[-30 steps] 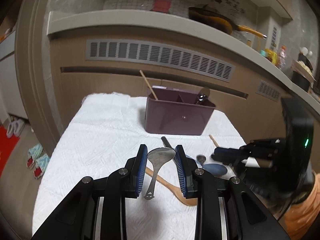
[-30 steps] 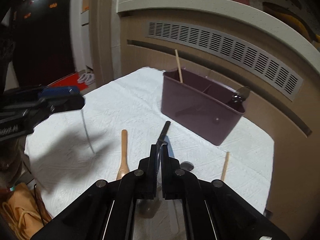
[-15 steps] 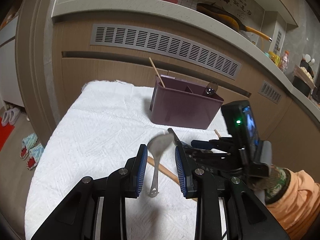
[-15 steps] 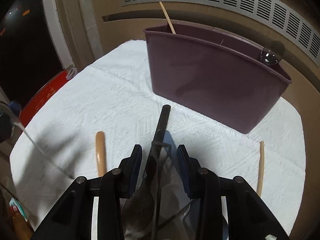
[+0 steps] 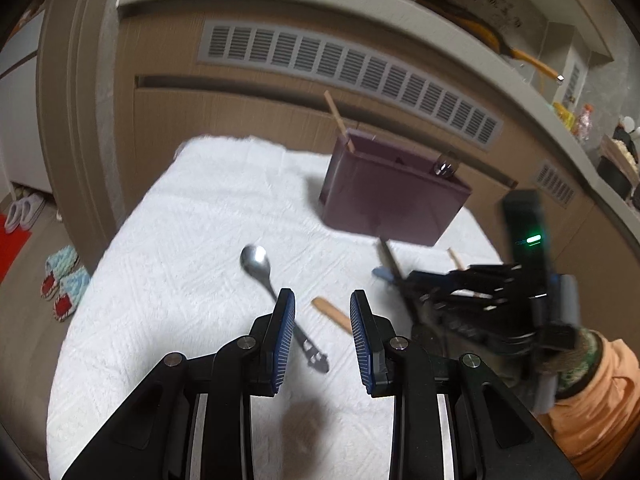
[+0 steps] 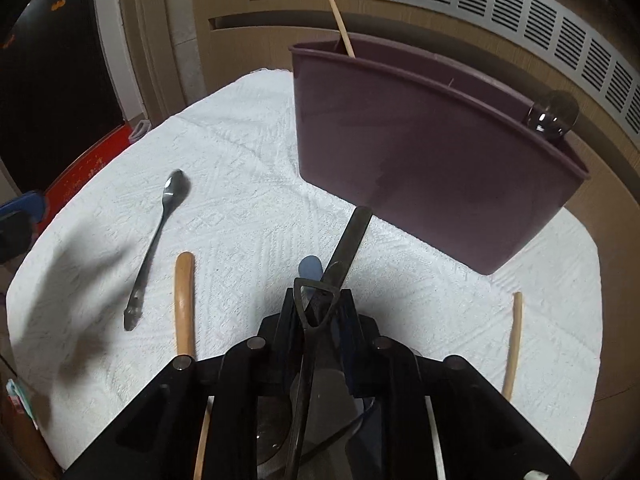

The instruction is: Organize utensils

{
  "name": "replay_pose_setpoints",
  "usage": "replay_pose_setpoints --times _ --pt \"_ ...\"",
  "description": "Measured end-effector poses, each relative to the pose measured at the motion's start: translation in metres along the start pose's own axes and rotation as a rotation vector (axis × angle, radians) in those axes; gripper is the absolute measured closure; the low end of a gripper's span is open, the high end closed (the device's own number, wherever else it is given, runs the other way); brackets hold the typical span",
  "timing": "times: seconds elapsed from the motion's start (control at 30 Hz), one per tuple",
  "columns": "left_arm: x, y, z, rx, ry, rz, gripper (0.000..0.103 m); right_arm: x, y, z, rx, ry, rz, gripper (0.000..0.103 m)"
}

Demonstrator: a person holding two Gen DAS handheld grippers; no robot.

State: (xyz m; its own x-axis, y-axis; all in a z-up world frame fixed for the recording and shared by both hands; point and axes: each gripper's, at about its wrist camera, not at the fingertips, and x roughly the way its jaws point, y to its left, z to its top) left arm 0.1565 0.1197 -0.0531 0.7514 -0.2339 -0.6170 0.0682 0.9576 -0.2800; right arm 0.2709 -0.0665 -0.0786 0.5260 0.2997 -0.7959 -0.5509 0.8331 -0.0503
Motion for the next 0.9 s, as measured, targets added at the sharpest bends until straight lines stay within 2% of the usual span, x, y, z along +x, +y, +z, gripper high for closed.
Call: replay_pose_setpoints --times 0.07,0.27,0.47,0.57,0.63,0.73,0.87,0.9 --pt "0.006 0.001 -0.002 -0.005 0.029 0.011 0.073 -0.008 0.0 -0.001 0.002 -0.016 0.002 0.099" --pt "0.018 -0.001 -0.003 -0.013 0.067 0.036 0.072 -0.039 -0.008 0.0 0.016 -0.081 0.003 0.099" --pt "0.031 0.005 -0.002 -0.06 0.138 0.089 0.066 -0.063 -0.02 -0.005 0.034 -0.134 0.02 0.099" --pt "0.034 -0.001 -0.005 -0.049 0.147 0.095 0.056 -0.057 -0.022 -0.014 0.024 -0.117 0.024 0.099" --pt "0.036 -0.007 -0.007 -0.03 0.15 0.092 0.049 -0.052 -0.02 -0.021 0.003 -0.098 0.039 0.097" --pt "0.043 -0.014 -0.01 -0.007 0.161 0.086 0.048 -0.046 -0.013 -0.027 -0.028 -0.077 0.045 0.084" --pt "0.047 -0.014 -0.014 0.012 0.15 0.106 0.048 -0.037 0.005 -0.02 -0.107 -0.086 0.025 0.082" --pt "0.047 -0.011 -0.015 0.009 0.145 0.113 0.047 -0.034 0.012 -0.017 -0.149 -0.091 0.001 0.079"
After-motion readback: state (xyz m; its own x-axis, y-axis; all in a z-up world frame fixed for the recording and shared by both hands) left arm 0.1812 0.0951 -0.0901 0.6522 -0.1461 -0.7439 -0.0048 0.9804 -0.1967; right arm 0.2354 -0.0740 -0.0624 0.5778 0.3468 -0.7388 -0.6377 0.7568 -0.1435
